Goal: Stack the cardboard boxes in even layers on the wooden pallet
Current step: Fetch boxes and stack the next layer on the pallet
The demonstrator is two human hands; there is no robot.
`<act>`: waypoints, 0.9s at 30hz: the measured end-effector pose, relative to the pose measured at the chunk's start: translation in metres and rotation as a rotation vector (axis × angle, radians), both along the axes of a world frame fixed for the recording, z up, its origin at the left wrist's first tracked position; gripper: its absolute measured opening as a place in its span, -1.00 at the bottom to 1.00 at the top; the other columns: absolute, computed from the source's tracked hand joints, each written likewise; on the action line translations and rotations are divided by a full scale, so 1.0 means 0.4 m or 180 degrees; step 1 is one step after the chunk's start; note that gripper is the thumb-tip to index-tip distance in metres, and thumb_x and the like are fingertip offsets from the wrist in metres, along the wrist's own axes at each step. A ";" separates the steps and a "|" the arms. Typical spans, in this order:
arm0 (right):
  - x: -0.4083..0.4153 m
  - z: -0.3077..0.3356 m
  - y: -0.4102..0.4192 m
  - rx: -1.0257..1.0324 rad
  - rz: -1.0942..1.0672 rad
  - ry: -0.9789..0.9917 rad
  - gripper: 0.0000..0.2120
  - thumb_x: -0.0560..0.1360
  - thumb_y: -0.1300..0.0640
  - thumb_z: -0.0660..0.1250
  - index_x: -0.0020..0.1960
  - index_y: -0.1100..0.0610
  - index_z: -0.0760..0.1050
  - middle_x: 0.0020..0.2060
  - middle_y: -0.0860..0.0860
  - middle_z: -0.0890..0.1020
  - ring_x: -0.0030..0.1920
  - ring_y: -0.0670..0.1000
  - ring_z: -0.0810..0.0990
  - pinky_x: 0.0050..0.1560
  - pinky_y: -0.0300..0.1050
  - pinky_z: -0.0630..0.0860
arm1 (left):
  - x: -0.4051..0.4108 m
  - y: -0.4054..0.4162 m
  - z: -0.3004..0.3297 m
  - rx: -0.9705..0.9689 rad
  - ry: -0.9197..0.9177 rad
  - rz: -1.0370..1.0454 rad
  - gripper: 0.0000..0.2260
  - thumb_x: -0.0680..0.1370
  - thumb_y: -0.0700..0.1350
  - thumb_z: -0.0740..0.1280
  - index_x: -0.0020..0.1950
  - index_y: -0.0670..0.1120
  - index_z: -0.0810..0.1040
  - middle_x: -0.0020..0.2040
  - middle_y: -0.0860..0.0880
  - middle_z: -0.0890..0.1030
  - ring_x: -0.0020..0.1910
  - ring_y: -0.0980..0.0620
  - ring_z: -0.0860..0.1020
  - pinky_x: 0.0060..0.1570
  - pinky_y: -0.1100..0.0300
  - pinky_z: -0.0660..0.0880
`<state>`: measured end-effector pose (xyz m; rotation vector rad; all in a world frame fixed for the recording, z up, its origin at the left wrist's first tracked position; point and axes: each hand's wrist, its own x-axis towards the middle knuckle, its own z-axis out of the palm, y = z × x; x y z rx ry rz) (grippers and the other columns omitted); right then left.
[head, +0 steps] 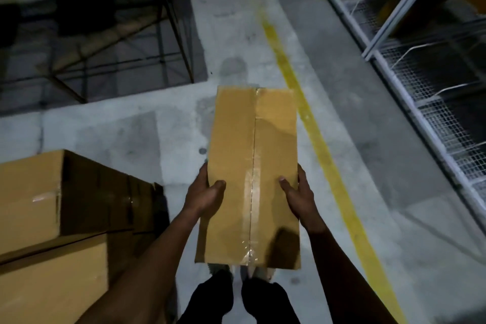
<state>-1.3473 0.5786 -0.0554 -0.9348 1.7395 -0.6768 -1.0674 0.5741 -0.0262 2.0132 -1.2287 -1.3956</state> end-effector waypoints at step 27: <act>0.222 0.442 0.071 -0.0946 0.2225 -0.0779 -0.46 0.60 -0.16 0.37 0.53 -0.28 0.29 0.36 -0.20 0.53 0.31 -0.06 0.54 0.29 -0.01 0.52 | 0.021 0.549 0.426 -0.1204 0.0087 0.2512 -0.41 0.60 0.11 0.41 0.57 0.31 0.24 0.28 0.12 0.53 0.24 -0.03 0.54 0.23 -0.14 0.54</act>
